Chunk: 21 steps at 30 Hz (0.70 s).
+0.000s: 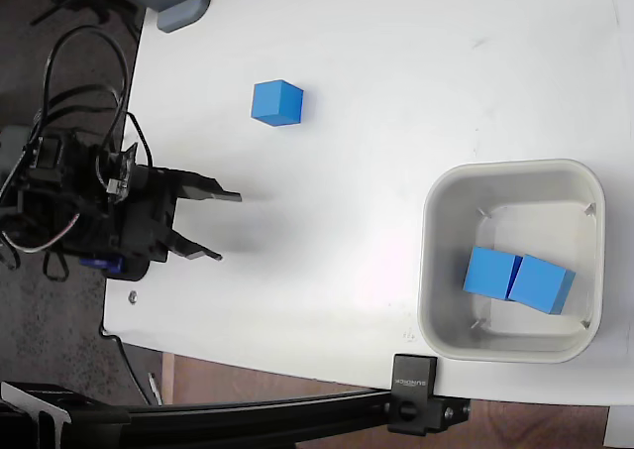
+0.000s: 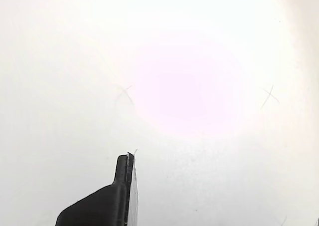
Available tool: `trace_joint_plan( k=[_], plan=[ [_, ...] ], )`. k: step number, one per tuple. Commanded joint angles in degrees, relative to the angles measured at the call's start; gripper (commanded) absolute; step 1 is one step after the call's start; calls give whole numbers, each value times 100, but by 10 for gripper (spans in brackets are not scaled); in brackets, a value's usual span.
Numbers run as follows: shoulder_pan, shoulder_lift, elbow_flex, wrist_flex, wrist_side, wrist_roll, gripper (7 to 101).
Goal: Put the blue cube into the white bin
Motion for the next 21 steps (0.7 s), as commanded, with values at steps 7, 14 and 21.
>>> trace_joint_plan(
  k=[7, 14, 21],
  plan=[
    [53, 132, -149, -88, -79, -26, 1003],
    [53, 132, -149, -88, -79, -35, 1003],
    [70, 132, -149, -79, 9, 35, 960]
  ],
)
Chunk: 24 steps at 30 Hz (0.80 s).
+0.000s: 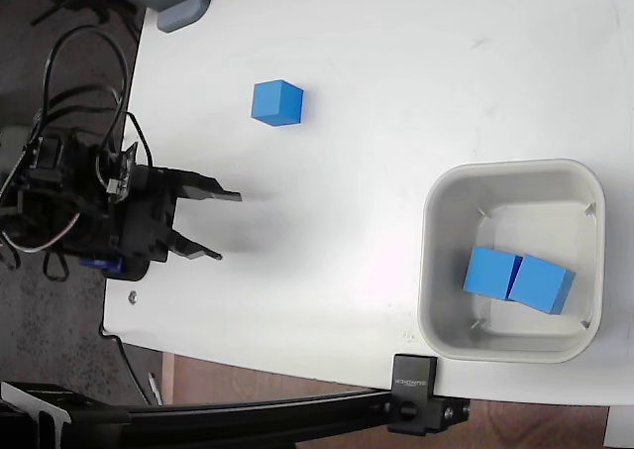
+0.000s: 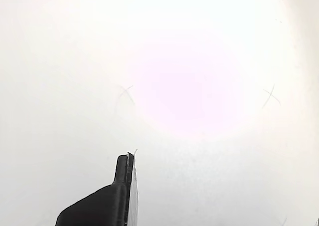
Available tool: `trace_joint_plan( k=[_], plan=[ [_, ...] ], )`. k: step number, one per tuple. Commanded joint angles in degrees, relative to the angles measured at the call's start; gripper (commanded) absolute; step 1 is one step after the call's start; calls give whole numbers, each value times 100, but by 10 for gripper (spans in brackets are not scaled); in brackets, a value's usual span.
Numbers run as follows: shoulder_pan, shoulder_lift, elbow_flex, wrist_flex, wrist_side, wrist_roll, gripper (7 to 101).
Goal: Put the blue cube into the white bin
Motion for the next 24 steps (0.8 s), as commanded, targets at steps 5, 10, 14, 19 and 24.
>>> trace_joint_plan(
  k=[5, 10, 14, 19, 24],
  plan=[
    [149, 132, -176, -88, 26, 44, 976],
    [598, 123, -527, -123, -519, -70, 1003],
    [571, -589, -1195, -360, -677, 105, 1003],
    [-589, -2751, -2593, -633, 229, 747, 1003],
    [-2074, -4685, -3858, -554, 1195, 1687, 1003]
  ],
)
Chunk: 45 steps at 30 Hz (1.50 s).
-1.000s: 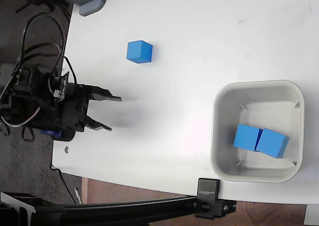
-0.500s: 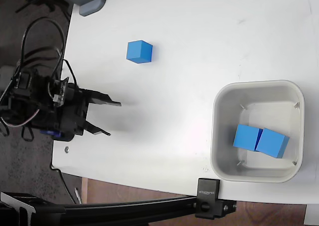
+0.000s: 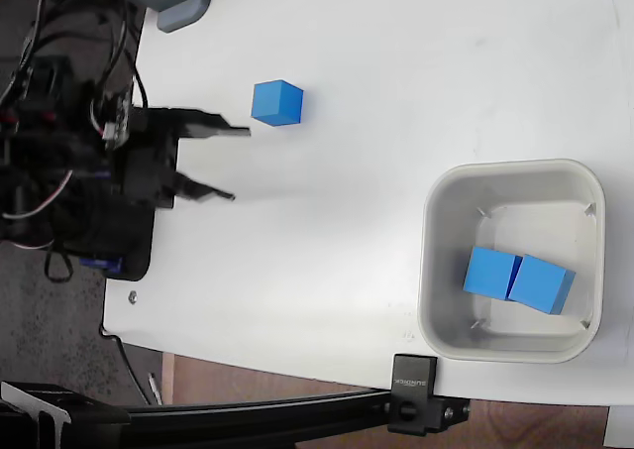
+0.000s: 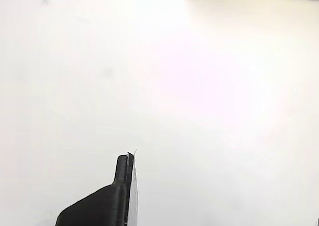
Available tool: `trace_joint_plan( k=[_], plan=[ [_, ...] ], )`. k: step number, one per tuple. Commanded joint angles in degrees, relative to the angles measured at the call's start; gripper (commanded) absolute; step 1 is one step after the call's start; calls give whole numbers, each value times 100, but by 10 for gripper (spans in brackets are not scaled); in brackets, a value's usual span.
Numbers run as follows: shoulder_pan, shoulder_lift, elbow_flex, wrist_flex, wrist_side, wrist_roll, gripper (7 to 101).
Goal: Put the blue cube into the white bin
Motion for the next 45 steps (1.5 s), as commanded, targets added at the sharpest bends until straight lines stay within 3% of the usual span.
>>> trace_joint_plan(
  k=[1, 7, 16, 28, 45],
  plan=[
    [-1099, -1310, -1160, -18, 967, 712, 1003],
    [-2092, -2303, -1951, 413, 1564, 1494, 965],
    [-2276, -2065, -1687, 659, 1547, 2048, 960],
    [-2777, -1670, -879, 149, 1591, 2479, 970],
    [-2786, -1872, -264, -765, 1485, 2558, 957]
  ],
)
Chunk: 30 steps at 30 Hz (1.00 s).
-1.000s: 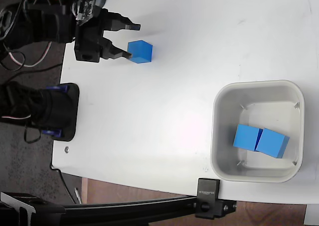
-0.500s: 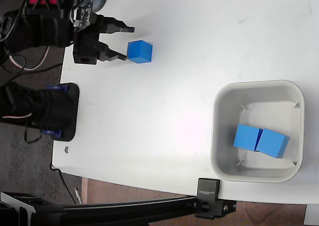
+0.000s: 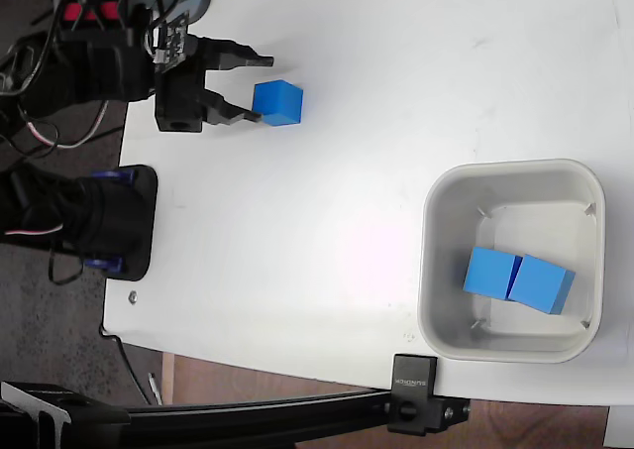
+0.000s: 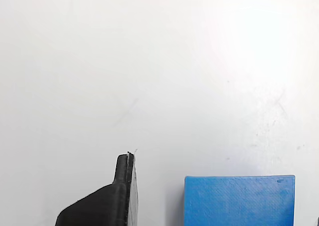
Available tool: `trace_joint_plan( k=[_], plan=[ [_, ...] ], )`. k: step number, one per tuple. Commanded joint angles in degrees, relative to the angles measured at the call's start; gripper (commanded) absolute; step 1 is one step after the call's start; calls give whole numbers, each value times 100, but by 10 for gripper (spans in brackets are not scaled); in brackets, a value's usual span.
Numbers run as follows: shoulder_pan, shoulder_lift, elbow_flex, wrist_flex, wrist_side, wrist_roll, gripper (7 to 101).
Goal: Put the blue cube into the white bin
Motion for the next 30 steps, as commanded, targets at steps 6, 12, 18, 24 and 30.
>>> trace_joint_plan(
  k=[6, 12, 18, 24, 30],
  plan=[
    [-18, -35, 44, -422, -70, 62, 944],
    [62, -466, -193, -237, -246, 185, 944],
    [79, -422, -149, -229, -237, 193, 919],
    [176, -422, -132, -229, -176, 158, 755],
    [343, -387, -132, -193, -105, 35, 452]
  ],
)
